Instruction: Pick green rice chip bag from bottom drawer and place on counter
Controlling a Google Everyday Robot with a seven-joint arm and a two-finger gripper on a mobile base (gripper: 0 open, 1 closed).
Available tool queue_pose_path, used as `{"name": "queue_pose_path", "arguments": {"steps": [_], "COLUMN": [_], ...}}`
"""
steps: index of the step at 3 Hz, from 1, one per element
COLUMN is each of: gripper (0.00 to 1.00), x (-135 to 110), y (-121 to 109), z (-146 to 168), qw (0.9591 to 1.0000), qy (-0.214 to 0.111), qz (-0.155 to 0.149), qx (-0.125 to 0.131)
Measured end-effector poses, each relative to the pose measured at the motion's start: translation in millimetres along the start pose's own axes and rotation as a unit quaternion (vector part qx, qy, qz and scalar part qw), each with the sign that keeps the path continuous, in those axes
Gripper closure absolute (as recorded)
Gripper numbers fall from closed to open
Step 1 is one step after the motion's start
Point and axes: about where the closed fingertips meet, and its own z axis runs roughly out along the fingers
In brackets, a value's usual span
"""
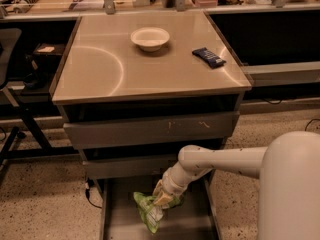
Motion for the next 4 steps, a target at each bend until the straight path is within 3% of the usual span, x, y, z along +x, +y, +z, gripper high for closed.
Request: {"name": "queue_pose_path", "arguments": {"steps": [2, 3, 4], "gripper": [1.00, 1.00, 1.00], "x": [-8, -31, -66], "y": [7, 22, 34], "z": [-9, -36, -80], "qw": [1.0000, 0.9999, 0.9987], "qy": [0.000, -0.009, -0.004], "qz": [0.003, -0.004, -0.029], "qx": [-0.001, 0.014, 0.041]}}
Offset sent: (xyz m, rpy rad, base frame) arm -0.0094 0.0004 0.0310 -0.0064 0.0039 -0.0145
